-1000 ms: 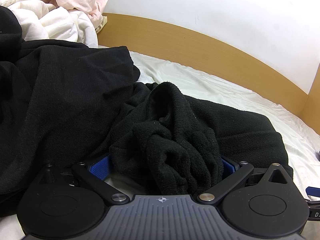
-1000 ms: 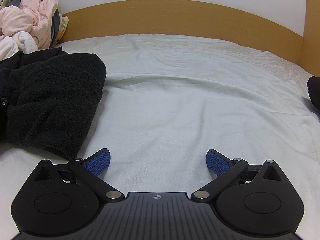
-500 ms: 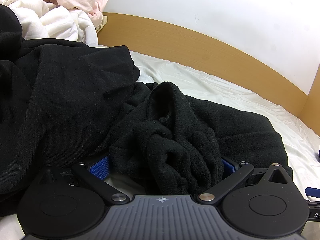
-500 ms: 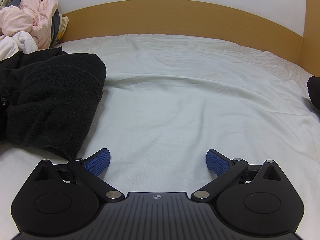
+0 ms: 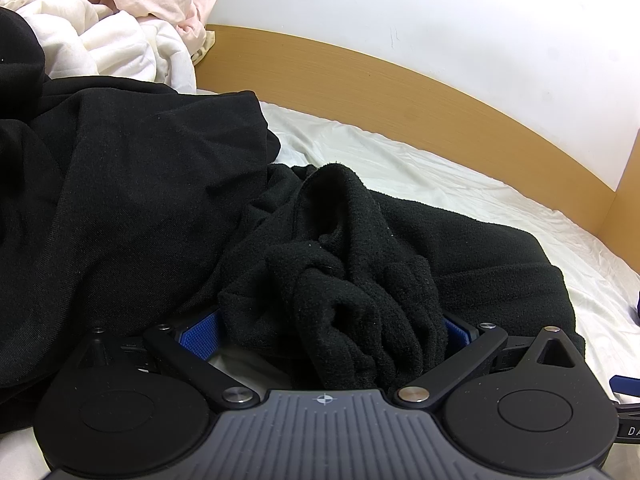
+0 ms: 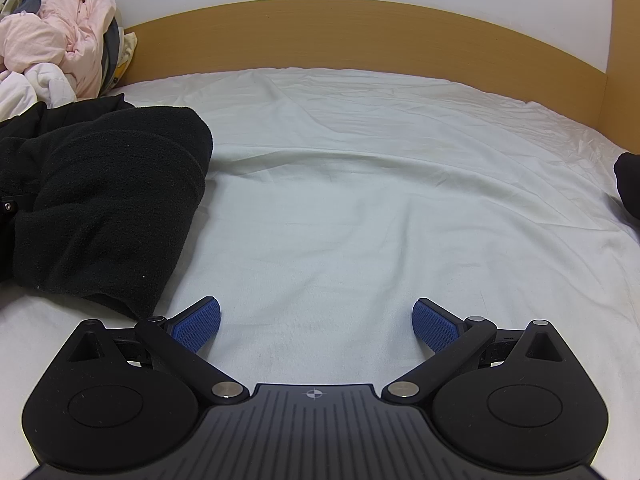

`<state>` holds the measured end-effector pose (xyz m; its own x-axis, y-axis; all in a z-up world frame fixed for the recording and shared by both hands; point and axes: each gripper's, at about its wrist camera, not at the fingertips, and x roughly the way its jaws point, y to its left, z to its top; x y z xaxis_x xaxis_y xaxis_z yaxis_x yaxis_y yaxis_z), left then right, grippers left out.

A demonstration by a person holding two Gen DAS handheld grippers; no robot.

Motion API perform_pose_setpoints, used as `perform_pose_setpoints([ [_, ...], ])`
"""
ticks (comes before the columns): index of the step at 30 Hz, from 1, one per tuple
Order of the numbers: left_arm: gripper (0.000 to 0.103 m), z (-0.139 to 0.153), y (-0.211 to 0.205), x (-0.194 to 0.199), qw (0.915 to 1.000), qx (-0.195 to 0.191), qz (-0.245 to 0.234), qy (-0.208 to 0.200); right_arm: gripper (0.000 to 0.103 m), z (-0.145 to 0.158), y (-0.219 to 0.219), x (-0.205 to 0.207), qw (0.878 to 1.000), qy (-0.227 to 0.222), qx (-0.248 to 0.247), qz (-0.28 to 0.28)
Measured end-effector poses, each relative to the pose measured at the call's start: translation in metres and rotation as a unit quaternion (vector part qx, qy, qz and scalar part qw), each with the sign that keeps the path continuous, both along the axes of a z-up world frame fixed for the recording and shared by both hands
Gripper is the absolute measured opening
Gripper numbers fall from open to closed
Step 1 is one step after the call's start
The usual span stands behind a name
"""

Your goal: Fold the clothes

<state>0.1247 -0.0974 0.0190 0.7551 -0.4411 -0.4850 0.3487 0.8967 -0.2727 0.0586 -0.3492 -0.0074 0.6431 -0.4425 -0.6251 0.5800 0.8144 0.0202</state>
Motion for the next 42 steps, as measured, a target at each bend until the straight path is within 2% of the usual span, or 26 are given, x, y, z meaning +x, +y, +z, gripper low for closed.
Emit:
perform_pose_setpoints([
  [42,0.103,-0.0018,0.0017,0.0036,0.9999,-0.011,0.0,0.007,0.103,-0.0005,-0.0003,-0.0001,1.0,0.0,0.0,0.0],
])
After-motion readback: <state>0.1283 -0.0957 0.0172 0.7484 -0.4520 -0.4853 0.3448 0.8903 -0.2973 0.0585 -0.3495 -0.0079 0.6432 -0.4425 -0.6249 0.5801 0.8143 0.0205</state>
